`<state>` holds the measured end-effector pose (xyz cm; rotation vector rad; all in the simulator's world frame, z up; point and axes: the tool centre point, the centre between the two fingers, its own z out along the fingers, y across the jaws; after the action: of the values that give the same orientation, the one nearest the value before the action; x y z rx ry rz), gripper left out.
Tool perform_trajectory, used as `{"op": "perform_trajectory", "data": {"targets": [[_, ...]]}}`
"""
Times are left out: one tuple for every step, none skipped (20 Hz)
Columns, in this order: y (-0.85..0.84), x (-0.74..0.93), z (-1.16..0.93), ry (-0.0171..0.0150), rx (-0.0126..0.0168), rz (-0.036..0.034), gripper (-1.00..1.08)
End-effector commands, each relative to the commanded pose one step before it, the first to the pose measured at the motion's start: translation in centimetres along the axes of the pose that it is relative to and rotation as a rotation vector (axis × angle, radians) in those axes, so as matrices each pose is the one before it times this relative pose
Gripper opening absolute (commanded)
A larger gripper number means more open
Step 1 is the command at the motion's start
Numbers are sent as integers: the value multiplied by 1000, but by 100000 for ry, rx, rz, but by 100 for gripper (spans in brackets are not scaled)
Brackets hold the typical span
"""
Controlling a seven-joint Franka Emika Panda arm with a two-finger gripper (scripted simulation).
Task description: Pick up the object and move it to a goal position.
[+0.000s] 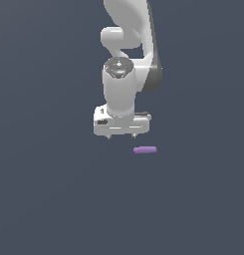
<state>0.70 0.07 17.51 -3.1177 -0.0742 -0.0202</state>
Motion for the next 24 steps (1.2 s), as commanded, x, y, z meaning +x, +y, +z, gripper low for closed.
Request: {"op": "perform_trajectory", "data": {"targets": [[-57, 3, -18, 7, 29, 104, 100], [7, 0, -14, 7, 11, 169, 100], [-10, 2, -2, 0, 0, 0, 100], [12, 0, 11, -5, -5, -119, 100], [-15, 0, 27, -13, -22, -319, 100], [-28, -2, 42, -21, -36, -496, 100], [-41, -3, 57, -28, -49, -671, 100], [-54, -4, 72, -36, -62, -845, 100], [-67, -5, 86, -43, -75, -1018, 100], [-79, -5, 100, -51, -86, -1184, 100], [-89, -5, 112, -57, -94, -1329, 100], [-98, -4, 123, -63, -101, -1458, 100], [-108, -3, 135, -69, -108, -1612, 100], [-116, -2, 146, -75, -114, -1746, 100], [-125, 0, 156, -81, -118, -1869, 100], [-138, 2, 169, -88, -124, -2040, 100], [-151, 5, 183, -95, -130, -2214, 100], [-163, 9, 195, -102, -133, -2370, 100], [-174, 13, 206, -108, -135, -2521, 100], [-187, 18, 219, -114, -137, -2689, 100], [-200, 24, 232, -120, -137, -2860, 100], [-214, 31, 244, -125, -137, -3037, 100], [-227, 39, 257, -130, -135, -3212, 100], [-240, 48, 269, -133, -131, -3385, 100]]}}
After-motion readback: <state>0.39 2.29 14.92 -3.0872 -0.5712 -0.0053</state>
